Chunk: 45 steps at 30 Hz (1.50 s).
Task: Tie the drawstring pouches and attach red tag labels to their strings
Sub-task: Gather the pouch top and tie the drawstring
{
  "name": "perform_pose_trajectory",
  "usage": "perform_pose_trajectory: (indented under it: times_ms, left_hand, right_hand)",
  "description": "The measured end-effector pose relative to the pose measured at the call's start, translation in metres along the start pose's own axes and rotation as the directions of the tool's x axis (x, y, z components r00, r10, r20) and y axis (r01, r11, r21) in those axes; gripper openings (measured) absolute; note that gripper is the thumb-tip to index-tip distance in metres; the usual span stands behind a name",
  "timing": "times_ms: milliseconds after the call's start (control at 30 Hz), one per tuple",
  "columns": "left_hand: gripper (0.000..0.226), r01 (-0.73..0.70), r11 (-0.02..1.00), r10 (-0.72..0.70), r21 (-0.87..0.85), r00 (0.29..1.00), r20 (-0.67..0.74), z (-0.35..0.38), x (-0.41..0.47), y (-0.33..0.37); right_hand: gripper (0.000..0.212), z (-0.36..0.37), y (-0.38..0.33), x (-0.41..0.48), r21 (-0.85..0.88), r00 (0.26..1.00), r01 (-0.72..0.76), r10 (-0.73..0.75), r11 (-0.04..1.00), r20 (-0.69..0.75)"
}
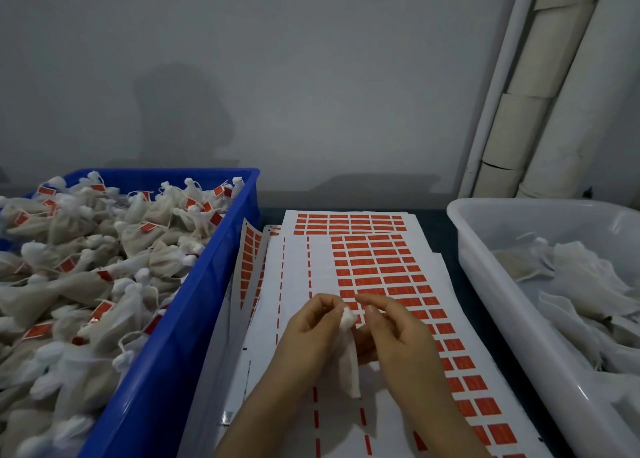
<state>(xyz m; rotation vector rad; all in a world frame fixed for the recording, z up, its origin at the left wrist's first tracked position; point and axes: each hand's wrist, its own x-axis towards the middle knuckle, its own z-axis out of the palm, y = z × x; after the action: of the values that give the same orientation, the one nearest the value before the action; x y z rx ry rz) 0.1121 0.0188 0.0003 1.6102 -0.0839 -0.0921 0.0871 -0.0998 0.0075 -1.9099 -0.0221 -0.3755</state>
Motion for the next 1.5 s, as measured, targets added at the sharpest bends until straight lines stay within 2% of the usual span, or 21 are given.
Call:
perform_pose_trajectory:
  times_ms: [200,400,500,667,900,1067,1233,1400,1500]
  left_hand:
    - [0.01,-0.061,0.998,0.059,-0.019,0.993,-0.098,0.0,0.0,0.002]
    - [0.01,-0.099,0.993,0.099,0.063,0.995,0.003,-0.001,-0.005,0.005]
    - [0.011,-0.103,0.992,0.099,0.069,0.993,0.064,-0.003,-0.005,0.005]
    - [0.016,-0.11,0.993,0.107,0.043,0.991,0.077,-0.007,-0.003,0.008]
    - [0.016,-0.112,0.992,0.109,0.054,0.993,0.048,-0.006,-0.002,0.005]
    - [0.02,-0.116,0.992,0.113,0.04,0.991,0.07,-0.007,-0.003,0.008]
    - [0.02,-0.102,0.995,0.101,0.007,0.992,0.081,-0.006,-0.002,0.008]
    - [0.016,-0.092,0.994,0.089,0.056,0.995,0.055,-0.005,-0.001,0.004]
    - [0.016,-0.065,0.994,0.061,0.083,0.997,0.052,-0.004,-0.002,0.003]
  right_hand:
    - [0.019,0.001,-0.001,0.0,0.129,0.995,-0.082,0.073,0.988,0.071]
    - [0.021,-0.002,0.003,0.005,0.137,0.978,-0.196,0.183,0.971,0.101]
    - [0.018,-0.011,0.004,0.009,0.127,0.952,-0.262,0.235,0.957,0.195]
    - [0.02,-0.02,0.005,0.01,0.103,0.911,-0.319,0.274,0.942,0.309]
    - [0.026,-0.014,0.003,0.011,0.162,0.903,-0.391,0.344,0.906,0.257]
    - [0.027,-0.016,0.003,0.007,0.139,0.927,-0.307,0.263,0.941,0.269]
    - [0.009,-0.02,0.003,0.009,0.207,0.901,-0.347,0.264,0.915,0.344]
    - [0.022,-0.012,0.013,0.013,0.165,0.912,-0.37,0.324,0.914,0.253]
    - [0.027,-0.008,0.015,0.014,0.148,0.88,-0.446,0.402,0.883,0.255]
